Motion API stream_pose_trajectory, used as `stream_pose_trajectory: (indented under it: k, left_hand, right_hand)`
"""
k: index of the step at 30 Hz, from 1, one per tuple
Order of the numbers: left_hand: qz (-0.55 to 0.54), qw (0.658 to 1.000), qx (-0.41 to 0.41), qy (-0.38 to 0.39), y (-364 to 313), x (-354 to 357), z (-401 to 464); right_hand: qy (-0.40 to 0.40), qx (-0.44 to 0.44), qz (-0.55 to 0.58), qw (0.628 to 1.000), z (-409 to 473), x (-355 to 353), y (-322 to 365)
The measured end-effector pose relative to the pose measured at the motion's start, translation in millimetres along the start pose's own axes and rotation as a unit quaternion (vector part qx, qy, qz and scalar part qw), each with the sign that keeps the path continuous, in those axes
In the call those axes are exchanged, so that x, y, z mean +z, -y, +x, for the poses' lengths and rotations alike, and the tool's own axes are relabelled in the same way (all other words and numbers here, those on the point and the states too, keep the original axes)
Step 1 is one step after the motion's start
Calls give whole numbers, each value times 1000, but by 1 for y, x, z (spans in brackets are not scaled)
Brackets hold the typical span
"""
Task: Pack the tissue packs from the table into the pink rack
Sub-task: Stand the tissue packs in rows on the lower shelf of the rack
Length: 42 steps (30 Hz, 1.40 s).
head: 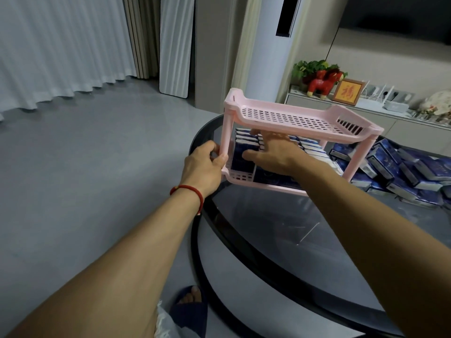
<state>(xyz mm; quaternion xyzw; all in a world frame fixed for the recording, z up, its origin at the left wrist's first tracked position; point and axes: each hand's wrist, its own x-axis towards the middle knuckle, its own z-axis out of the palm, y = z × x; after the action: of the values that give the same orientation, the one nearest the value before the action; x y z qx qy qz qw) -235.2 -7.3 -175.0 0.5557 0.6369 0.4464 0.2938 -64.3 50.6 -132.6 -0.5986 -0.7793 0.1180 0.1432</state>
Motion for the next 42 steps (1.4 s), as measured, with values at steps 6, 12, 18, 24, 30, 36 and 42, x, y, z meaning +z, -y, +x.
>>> stream_pose_trajectory:
  k: [6,12,18,24,30,36,42]
  left_hand:
    - [-3,1000,-1,-10,-3,0,0]
    - [9,1000,-4,-9,-5,2,-1]
    - [13,1000,-7,-1,-4,1,0]
    - [15,1000,-6,-4,-2,2,-1]
    - [14,1000,-17,5,0,1,-2]
    - [8,999,-29,16,5,1,-4]
    - [2,999,-39,1,3,5,-8]
  right_hand:
    - [32,-157,-111,981,-20,-9,-3]
    - [96,-105,-175,974,-8,-3,-1]
    - [81,-100,-179,975,1,2,-5]
    - [94,-110,-182,973,1,2,-7]
    - [42,-177,-178,967,-23,-13,-7]
    - [37,-281,-158,946,-84,-14,-32]
    - [53,-275,-149,948,-152,-18,-78]
